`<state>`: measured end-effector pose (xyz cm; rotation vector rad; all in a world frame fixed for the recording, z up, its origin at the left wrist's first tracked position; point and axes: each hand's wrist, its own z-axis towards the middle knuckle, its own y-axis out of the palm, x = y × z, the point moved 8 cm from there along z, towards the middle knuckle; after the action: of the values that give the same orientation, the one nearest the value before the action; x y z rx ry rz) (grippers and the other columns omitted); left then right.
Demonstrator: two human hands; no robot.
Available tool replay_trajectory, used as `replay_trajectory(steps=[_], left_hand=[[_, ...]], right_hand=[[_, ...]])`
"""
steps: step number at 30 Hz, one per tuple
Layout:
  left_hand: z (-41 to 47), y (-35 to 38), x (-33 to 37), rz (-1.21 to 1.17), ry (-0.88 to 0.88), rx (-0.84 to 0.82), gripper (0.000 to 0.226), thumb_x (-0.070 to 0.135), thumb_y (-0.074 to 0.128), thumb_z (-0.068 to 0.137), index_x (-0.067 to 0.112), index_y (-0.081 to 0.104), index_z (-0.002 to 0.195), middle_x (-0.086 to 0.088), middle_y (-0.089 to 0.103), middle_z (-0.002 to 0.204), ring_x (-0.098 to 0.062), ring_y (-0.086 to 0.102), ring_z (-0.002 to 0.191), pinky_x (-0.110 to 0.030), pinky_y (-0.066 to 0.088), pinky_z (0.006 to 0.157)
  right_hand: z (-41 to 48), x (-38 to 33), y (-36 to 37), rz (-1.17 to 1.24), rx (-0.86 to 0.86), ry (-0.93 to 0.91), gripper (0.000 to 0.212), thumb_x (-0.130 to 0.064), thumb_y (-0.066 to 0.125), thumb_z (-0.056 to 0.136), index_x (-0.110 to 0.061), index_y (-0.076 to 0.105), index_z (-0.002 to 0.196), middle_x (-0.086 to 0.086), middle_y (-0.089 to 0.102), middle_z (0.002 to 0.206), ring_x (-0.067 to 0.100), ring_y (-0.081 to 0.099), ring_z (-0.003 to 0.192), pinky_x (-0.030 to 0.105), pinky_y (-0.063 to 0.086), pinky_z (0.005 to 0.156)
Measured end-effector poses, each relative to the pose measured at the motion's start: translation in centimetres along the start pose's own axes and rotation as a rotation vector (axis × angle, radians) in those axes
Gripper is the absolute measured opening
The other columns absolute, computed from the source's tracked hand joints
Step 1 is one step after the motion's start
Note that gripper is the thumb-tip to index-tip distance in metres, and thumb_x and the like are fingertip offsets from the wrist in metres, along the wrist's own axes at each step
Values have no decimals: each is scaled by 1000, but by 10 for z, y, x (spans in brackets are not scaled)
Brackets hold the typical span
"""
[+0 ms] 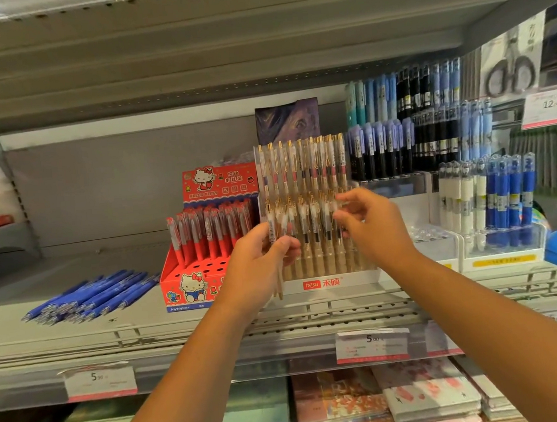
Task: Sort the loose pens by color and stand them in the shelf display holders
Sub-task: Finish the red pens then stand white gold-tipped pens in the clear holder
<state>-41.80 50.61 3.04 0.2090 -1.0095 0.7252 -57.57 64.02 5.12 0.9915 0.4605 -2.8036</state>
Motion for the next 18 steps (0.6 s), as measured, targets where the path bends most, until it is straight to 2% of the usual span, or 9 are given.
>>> replay_trajectory(steps=[3,5,7,10,12,14,16,18], left_hand=[[-1,2,3,-25,11,-14,20,7,56,98,21,67,105,6,76,93,-9,72,89,-16,55,75],[-2,3,6,-6,31,-13,22,8,56,98,25,66,107,10,76,97,-6,71,92,-14,54,76],[-4,6,8,16,46,-26,22,10,56,98,27,66,109,13,75,99,-3,70,93,-15,55,77],[-5,11,12,70,65,-50,22,13,58,97,28,66,110,16,74,100,-1,69,95,-21,55,84],[-3,12,14,96,69,-50,19,16,59,97,30,67,108,18,73,100,0,68,96,-25,54,86],[-1,12,17,152,92,-46,15,21,60,97,33,67,103,16,70,98,5,65,91,-19,52,80],[1,15,21,203,114,-41,17,23,61,97,37,65,87,12,60,88,10,57,72,-14,46,69],[3,21,22,237,120,-43,32,22,62,96,37,57,68,12,46,79,8,48,60,-13,40,63]], right_hand=[[0,7,3,11,-27,64,22,-20,68,91,-30,61,109,-13,62,88,9,65,83,37,61,73],[-1,5,1,-27,-10,50,22,-22,68,91,-29,62,111,-16,61,86,4,64,79,26,58,68],[-2,3,-1,-78,0,41,27,-25,68,91,-28,62,118,-19,59,85,1,62,76,14,49,61],[-4,4,2,-89,-38,69,33,-25,65,93,-30,58,124,-15,59,86,4,61,71,13,47,55],[-6,1,2,-120,-33,59,34,-24,63,94,-28,58,127,-13,59,92,4,60,73,17,48,60],[-7,-7,-2,-177,13,4,34,-25,61,95,-25,58,128,-9,56,102,0,55,78,18,45,70],[-9,-18,-6,-121,61,-72,31,-24,60,95,-25,56,126,-9,52,109,-1,53,86,18,42,77],[-13,-29,-7,-1,49,-154,27,-20,57,96,-26,56,123,-9,53,111,0,52,95,15,42,80]])
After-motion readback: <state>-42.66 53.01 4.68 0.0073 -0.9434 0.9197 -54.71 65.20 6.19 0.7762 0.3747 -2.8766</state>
